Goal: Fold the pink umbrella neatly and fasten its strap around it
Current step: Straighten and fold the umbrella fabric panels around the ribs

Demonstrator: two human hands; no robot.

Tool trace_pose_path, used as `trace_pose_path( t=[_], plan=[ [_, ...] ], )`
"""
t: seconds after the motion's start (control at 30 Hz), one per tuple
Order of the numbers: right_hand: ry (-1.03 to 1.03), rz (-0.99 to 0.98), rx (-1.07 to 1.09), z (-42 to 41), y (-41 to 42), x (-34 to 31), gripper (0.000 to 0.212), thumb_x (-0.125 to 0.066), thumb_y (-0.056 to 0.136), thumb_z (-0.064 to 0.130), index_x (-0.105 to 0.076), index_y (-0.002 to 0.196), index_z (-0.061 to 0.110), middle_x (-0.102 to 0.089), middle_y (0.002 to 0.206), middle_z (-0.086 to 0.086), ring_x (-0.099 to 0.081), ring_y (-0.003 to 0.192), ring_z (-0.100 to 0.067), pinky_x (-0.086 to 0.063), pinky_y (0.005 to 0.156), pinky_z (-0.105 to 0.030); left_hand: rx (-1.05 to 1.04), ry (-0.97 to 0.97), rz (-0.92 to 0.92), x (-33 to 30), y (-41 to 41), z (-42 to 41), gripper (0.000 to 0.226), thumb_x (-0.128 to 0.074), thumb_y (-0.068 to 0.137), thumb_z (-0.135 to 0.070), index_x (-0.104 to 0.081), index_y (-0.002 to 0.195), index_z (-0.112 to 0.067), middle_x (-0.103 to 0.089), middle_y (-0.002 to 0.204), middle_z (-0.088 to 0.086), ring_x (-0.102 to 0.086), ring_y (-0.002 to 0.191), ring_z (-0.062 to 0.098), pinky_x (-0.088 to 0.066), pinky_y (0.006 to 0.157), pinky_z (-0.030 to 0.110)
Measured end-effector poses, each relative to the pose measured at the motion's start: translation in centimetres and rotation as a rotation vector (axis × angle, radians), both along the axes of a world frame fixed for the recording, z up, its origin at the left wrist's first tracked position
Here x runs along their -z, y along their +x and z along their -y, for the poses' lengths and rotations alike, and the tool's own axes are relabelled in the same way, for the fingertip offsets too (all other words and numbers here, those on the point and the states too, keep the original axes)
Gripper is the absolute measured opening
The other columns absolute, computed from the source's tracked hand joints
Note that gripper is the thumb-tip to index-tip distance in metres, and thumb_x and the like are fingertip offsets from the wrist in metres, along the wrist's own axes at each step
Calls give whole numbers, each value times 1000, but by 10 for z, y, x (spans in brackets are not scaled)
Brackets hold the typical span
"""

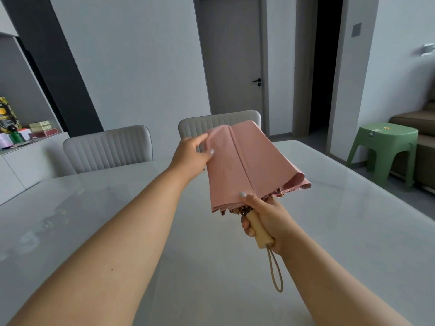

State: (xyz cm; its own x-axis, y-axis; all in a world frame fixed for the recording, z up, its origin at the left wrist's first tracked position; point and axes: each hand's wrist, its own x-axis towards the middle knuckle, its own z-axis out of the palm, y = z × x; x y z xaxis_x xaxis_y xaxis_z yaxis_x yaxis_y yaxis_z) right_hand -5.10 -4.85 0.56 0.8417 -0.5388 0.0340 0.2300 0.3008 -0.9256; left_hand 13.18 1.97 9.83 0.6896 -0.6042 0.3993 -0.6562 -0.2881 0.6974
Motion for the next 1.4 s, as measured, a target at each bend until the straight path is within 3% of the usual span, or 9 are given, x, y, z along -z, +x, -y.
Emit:
trace_pose_path(
  t=[0.1,0.3,0.53,0.73,0.93,1.07,1.27,1.33,1.4],
  plan=[
    [-38,-19,15,1,1,0,32,-67,89,21,-59,110,0,-67,79,-16,-52,45,-21,-42,38,-24,-190,122,412,-17,1,10,47,-48,101,-27,-44,147,-17,-38,152,7,-36,138,30,-27,114,34],
    [-72,-37,26,-1,1,1,31,-69,88,22,-61,106,-2,-64,79,-15,-53,44,-21,-42,40,-25,-41,393,579,-10,-25,38,57,-18,105,-42,-12,157,-18,-7,166,1,1,153,21,-1,123,46],
    [-39,-53,40,1,3,3,31,-68,88,21,-59,107,-1,-61,79,-18,-54,47,-22,-43,40,-26,-106,485,33,13,-11,37,75,-14,101,-58,-2,158,-12,-5,166,9,-1,152,27,-4,123,48],
    [-137,-92,60,-1,4,2,18,-65,90,17,-58,91,1,-61,66,-14,-54,42,-20,-42,44,-28,-16,124,-465,23,-36,52,110,-47,81,-75,11,155,-18,-40,151,12,-50,129,36,-40,110,50],
    [-119,-30,-26,-4,0,-1,15,-61,93,14,-55,97,2,-59,70,-12,-53,43,-18,-42,40,-25,131,-248,-755,41,-25,41,92,-74,70,-63,-34,143,-23,-62,126,12,-66,104,33,-58,84,53],
    [-151,-59,-72,-6,0,0,18,-61,93,16,-56,101,0,-66,65,-8,-54,43,-18,-44,41,-25,203,-349,-912,52,-20,30,53,-69,83,-49,-62,122,-14,-72,111,17,-69,101,36,-60,75,47],
    [-126,-151,-56,1,4,4,57,-71,66,28,-56,118,10,-74,89,-9,-70,74,-21,-59,66,-39,130,-451,-1005,55,-25,32,74,-78,56,-50,-66,120,-14,-72,113,15,-69,103,37,-53,91,58],
    [21,-140,-96,3,5,6,64,-73,66,24,-52,124,8,-72,97,-17,-72,86,-30,-59,79,-50,148,-459,-1014,55,-26,34,82,-80,50,-51,-66,121,-12,-72,113,16,-68,105,38,-52,93,59],
    [190,-79,-188,1,3,3,59,-71,73,16,-49,126,1,-67,103,-29,-70,92,-43,-58,76,-55,177,-450,-1012,56,-26,37,85,-81,50,-52,-66,123,-11,-71,116,17,-67,107,38,-51,95,59]
  ],
)
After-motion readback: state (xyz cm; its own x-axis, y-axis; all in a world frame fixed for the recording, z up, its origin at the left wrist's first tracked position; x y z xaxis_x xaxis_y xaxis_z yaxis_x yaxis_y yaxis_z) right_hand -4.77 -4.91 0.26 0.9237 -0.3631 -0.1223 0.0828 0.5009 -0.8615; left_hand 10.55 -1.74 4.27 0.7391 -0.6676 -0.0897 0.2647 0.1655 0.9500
